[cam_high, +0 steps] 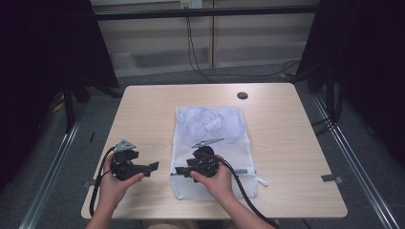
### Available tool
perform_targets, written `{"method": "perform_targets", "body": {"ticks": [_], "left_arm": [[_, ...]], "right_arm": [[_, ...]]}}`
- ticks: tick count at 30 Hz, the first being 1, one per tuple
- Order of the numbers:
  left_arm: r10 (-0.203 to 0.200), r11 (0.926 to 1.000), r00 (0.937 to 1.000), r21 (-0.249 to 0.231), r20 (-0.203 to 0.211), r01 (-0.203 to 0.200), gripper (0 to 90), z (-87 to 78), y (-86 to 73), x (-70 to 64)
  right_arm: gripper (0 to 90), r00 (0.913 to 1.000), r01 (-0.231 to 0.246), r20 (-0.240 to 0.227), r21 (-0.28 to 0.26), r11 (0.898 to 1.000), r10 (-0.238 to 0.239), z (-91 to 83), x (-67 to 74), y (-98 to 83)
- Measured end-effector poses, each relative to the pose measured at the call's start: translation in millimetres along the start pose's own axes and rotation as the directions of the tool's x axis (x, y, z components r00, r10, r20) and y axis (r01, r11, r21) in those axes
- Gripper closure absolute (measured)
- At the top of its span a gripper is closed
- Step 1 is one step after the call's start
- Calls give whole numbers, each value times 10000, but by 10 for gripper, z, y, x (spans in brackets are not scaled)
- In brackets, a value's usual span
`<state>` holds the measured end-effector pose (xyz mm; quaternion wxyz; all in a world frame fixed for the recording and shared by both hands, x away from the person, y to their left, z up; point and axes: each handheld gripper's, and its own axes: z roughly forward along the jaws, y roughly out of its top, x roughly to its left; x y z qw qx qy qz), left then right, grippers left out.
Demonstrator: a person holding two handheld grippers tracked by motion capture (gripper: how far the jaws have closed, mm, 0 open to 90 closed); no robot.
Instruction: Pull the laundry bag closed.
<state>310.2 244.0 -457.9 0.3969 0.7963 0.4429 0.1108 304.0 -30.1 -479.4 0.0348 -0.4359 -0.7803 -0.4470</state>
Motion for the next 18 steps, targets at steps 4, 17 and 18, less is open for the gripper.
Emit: {"method": "perform_targets", "body": {"ticks": [4, 17, 18], "left_arm": [[41, 10000, 10000, 35, 18, -41, 40, -5, 0, 3], [9, 10000, 10000, 98, 36, -10, 39, 5, -4, 14], [-5, 10000, 10000, 91, 31, 5, 39, 7, -4, 12]], "right_arm": [[420, 9998, -178, -72, 37, 9998, 178, 25, 5, 2], [517, 9982, -525, -283, 439, 9977, 537, 114, -1, -1], [529, 9976, -595, -319, 474, 9971, 611, 115, -3, 0]]}}
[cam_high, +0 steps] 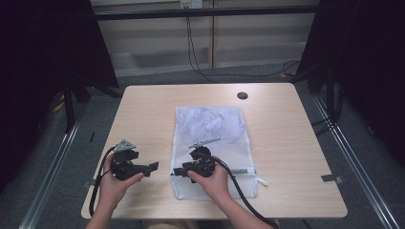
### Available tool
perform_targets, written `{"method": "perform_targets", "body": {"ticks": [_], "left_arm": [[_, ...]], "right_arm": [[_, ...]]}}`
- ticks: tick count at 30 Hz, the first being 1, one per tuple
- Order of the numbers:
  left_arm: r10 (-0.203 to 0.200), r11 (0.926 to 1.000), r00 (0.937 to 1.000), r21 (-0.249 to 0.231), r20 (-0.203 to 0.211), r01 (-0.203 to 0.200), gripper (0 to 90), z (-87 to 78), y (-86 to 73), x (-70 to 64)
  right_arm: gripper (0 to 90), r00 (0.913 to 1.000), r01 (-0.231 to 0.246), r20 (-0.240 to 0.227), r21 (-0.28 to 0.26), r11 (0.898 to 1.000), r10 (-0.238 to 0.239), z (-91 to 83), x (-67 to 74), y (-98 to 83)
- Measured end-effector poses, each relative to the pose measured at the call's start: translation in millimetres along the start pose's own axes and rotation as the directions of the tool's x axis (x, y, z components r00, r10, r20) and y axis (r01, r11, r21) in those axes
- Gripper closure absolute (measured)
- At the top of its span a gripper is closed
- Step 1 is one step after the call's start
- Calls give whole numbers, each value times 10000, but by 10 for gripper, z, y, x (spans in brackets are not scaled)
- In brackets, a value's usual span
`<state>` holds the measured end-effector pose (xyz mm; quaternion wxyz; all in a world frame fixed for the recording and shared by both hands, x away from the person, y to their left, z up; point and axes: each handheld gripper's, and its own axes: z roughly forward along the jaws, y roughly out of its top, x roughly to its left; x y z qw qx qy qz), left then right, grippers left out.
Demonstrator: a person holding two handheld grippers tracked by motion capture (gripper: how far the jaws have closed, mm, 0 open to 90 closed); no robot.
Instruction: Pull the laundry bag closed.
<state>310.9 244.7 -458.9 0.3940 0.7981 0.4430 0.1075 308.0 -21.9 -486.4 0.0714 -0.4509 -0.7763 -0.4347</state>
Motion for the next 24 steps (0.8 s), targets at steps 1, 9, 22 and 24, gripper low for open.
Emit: {"method": "perform_targets", "body": {"ticks": [1, 9, 22, 24], "left_arm": [[11, 10000, 10000, 3, -6, -11, 39, 1, 0, -3], [49, 10000, 10000, 9, -11, -49, 39, -10, 0, -3], [-63, 10000, 10000, 49, 24, 63, 40, 9, -16, 12], [-32, 9999, 10000, 100, 32, 32, 39, 8, -16, 13]], "right_arm": [[539, 9999, -88, -73, 23, 10000, 88, 5, -1, 0], [652, 9996, -152, -233, 167, 9997, 155, 44, -3, 10], [704, 9991, -258, -325, 373, 9990, 270, 175, -10, 37], [713, 9989, -253, -380, 430, 9988, 269, 189, -5, 45]]}}
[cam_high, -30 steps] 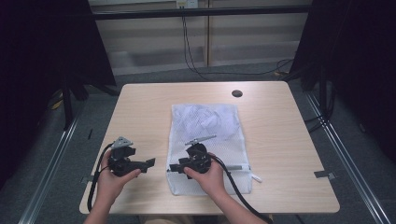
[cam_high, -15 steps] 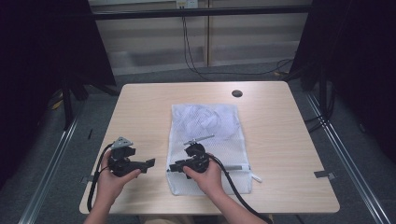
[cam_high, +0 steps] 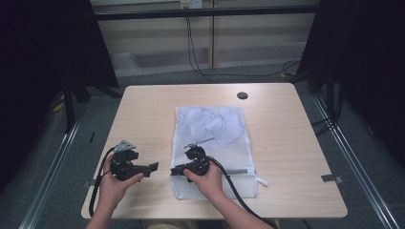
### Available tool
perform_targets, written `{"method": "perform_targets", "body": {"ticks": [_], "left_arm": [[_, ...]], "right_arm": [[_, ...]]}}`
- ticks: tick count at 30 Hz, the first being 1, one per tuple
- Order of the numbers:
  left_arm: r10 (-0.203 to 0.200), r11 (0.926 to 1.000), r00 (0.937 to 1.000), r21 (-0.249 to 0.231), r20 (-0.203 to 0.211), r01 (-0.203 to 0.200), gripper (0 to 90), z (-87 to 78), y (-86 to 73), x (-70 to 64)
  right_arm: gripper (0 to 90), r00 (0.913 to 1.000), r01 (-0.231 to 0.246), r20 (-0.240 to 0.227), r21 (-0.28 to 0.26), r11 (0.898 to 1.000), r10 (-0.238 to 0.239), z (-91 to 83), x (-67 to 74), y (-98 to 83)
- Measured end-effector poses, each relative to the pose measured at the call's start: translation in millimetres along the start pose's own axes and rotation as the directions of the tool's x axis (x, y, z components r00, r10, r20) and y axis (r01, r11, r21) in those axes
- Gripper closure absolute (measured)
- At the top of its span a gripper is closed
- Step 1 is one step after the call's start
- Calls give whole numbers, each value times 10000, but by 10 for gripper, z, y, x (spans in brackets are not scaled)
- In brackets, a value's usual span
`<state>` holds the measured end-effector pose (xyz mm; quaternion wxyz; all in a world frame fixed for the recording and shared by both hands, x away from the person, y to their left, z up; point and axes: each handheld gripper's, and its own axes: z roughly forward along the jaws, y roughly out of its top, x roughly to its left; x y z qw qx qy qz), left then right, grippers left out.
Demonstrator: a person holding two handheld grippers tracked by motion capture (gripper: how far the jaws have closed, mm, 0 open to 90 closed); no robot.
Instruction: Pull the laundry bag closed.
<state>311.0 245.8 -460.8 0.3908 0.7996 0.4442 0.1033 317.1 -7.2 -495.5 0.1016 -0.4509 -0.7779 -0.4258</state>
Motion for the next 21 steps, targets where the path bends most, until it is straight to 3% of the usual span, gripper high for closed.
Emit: {"method": "perform_targets", "body": {"ticks": [11, 21], "left_arm": [[-101, 9999, 9999, 31, 23, 101, 40, -9, -8, 18], [-173, 9998, 9998, -27, 5, 173, 41, -29, -14, 29]], "right_arm": [[793, 10000, -86, 39, 349, 9994, 84, 94, 8, 29], [858, 9994, -330, 63, 305, 9990, 328, 105, -20, 32]]}}
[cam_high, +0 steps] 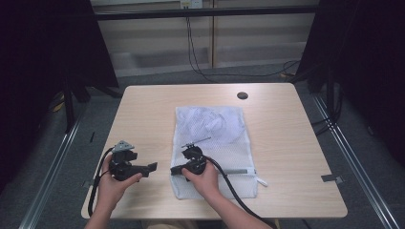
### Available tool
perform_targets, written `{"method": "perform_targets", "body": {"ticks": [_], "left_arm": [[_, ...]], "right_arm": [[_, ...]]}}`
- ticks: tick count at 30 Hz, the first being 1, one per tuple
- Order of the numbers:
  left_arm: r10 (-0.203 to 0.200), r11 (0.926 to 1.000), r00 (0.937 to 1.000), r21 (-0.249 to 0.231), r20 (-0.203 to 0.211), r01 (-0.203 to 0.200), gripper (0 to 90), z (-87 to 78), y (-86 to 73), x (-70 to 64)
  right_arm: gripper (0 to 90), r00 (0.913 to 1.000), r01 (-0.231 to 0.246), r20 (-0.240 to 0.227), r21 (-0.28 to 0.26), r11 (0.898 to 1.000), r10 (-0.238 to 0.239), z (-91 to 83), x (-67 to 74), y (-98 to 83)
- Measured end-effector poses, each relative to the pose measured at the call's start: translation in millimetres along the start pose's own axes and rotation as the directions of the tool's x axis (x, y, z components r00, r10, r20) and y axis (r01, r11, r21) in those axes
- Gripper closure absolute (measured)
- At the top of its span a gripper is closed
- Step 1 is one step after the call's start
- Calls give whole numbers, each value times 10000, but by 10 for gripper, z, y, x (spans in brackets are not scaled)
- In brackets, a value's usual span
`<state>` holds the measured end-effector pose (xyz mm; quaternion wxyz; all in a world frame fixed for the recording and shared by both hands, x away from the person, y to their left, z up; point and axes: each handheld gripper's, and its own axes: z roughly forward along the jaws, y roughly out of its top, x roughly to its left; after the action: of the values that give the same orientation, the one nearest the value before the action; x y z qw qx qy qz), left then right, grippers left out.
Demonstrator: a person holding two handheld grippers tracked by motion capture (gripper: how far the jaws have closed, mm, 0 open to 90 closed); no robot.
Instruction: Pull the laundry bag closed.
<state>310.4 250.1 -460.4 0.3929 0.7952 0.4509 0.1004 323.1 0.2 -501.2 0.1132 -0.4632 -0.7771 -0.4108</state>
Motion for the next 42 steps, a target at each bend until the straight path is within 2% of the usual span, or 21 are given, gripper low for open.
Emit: {"method": "perform_targets", "body": {"ticks": [4, 9, 14, 20, 29, 35, 38, 42], "left_arm": [[-139, 9999, 9998, -56, 167, 140, 41, -4, 2, -2], [-60, 10000, 9998, 35, 176, 59, 41, 3, -4, -16], [-298, 9995, 9984, -51, 477, 300, 40, 21, -7, -44], [-314, 9995, 9975, 40, 627, 312, 40, 41, -13, -65], [-434, 9990, 9919, 142, 1193, 420, 45, 86, -9, -124], [-650, 9979, 9875, 82, 1433, 645, 47, 99, -1, -146], [-624, 9980, 9870, 115, 1482, 614, 52, 104, -1, -147], [-781, 9969, 9812, 32, 1765, 788, 85, 130, 8, -186]], "right_arm": [[864, 10000, 73, -44, -142, 9999, -73, -46, 13, 8], [865, 9999, -22, -130, -276, 9996, 19, -99, 25, 21], [865, 9997, -46, -237, -520, 9986, 34, -168, 6, 41], [866, 9995, -88, -317, -850, 9963, 61, -284, -16, 67], [867, 9994, -148, -325, -1025, 9946, 115, -355, -35, 76], [866, 9992, -232, -355, -1081, 9939, 195, -394, -42, 84], [867, 9992, -219, -353, -1149, 9931, 180, -406, -45, 87], [867, 9992, -236, -353, -1206, 9924, 195, -430, -45, 90]]}}
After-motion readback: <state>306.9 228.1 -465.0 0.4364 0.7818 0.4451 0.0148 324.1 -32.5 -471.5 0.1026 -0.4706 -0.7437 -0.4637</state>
